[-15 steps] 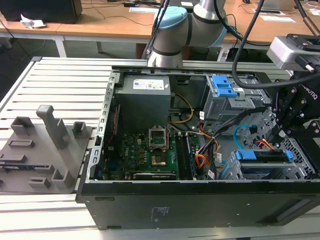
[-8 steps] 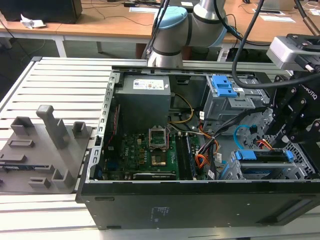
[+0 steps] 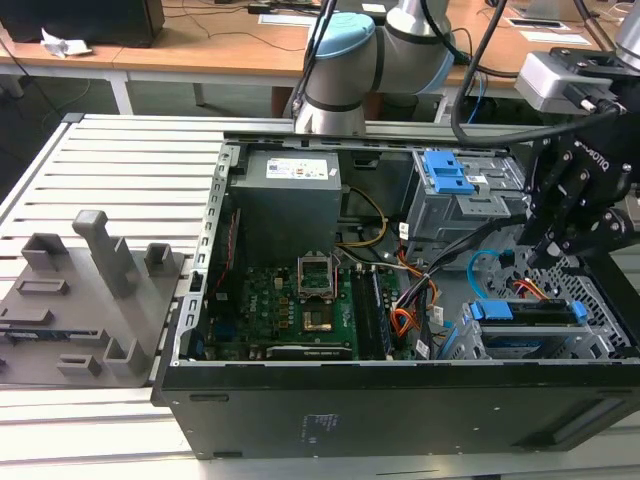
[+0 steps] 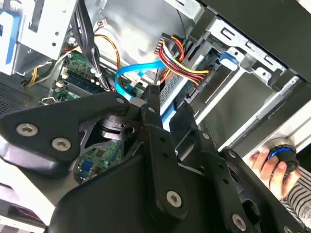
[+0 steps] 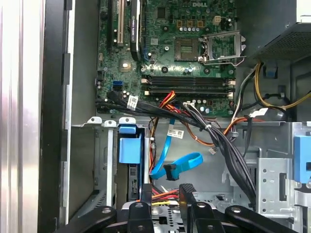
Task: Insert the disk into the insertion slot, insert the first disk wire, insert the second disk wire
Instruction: 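Insert the second disk wire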
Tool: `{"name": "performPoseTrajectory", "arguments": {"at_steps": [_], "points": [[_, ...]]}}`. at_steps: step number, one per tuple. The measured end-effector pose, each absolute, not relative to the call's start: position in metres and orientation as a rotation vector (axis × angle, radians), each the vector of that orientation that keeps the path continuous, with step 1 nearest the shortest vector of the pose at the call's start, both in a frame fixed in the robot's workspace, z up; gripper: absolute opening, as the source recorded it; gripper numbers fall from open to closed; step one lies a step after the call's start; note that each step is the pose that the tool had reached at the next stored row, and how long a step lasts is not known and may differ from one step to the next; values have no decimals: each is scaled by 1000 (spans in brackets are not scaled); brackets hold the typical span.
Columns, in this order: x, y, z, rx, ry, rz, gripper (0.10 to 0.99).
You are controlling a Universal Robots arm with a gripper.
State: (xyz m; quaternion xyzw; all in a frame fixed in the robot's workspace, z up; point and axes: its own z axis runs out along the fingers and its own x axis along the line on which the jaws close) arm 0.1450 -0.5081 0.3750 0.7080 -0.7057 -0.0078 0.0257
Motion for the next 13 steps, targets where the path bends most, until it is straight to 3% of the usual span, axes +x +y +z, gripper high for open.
{"name": "performPoseTrajectory", "arguments": {"at_steps": [13], "points": [[134,-502,374,2601,-1666,-6,361]]}}
